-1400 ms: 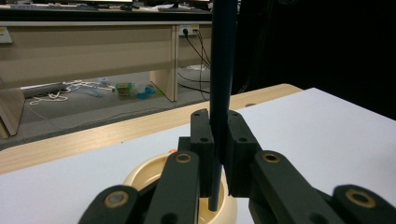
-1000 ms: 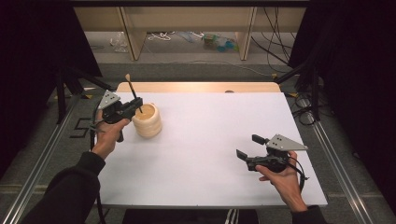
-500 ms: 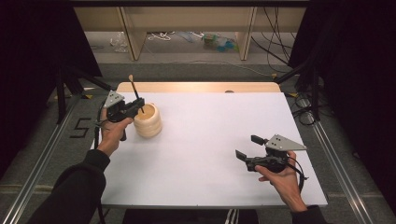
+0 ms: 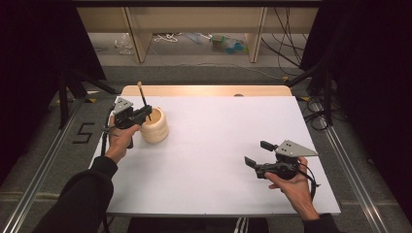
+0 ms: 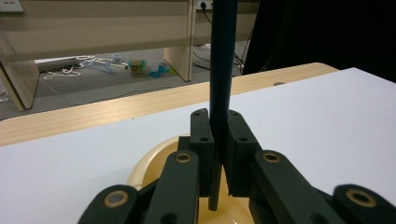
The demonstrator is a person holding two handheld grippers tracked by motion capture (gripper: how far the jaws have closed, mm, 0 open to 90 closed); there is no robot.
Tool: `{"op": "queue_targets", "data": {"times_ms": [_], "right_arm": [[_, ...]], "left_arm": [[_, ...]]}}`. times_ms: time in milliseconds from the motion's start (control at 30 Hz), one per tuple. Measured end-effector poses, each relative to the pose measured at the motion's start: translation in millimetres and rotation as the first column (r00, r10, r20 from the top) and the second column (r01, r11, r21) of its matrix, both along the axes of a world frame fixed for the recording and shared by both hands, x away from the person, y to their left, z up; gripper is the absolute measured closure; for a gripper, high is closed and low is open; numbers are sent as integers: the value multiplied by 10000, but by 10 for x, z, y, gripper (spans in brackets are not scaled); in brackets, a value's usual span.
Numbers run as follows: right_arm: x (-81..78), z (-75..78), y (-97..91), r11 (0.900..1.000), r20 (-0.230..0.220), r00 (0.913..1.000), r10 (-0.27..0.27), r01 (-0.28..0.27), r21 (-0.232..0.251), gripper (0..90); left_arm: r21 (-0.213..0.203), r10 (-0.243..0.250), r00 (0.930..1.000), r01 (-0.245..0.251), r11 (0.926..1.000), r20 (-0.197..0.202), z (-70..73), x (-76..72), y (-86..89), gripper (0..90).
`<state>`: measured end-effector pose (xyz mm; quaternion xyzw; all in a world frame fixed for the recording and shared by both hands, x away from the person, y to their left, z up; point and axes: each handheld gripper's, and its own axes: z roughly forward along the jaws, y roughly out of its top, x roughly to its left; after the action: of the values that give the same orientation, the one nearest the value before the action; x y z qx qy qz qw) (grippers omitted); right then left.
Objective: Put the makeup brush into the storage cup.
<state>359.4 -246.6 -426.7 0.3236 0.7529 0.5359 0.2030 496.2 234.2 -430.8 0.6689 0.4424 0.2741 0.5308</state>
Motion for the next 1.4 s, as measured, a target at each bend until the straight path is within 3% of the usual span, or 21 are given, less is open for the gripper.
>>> {"op": "queue_targets", "data": {"times_ms": [133,200,433,933,1133,1200,1233,1400], "right_arm": [[8,-11,11,9999,116,9999,12,-14,155,174],[-11,1,7,10000,-211,9998,41,-40,46,175],[4,-12,13,10000,45,10000,-36,36,28,175],[11,-21,23,9999,59,10000,64,-65,129,178],[-1,-19,28,9997,-276,9996,101,-95,230,177],[2,-20,27,9997,-252,9996,99,-93,219,177],[15,-23,21,9999,19,10000,65,-65,133,177],[13,-18,12,10000,-80,10000,39,-38,73,176]], "left_arm": [[54,-18,10000,19,10000,-81,-19,4,-22,834],[4,0,9999,0,10000,-101,-42,11,-25,834],[1,77,9993,-77,10000,-355,-132,6,-11,834],[82,66,9984,-61,9999,-558,-156,10,-8,825],[264,-21,9993,31,9996,-383,-137,5,1,746],[218,30,9995,-23,9998,-326,-119,-1,6,668],[155,11,9996,-7,9999,-267,-111,-3,11,632],[283,143,9998,-140,9995,-107,-38,-37,16,487]]}}
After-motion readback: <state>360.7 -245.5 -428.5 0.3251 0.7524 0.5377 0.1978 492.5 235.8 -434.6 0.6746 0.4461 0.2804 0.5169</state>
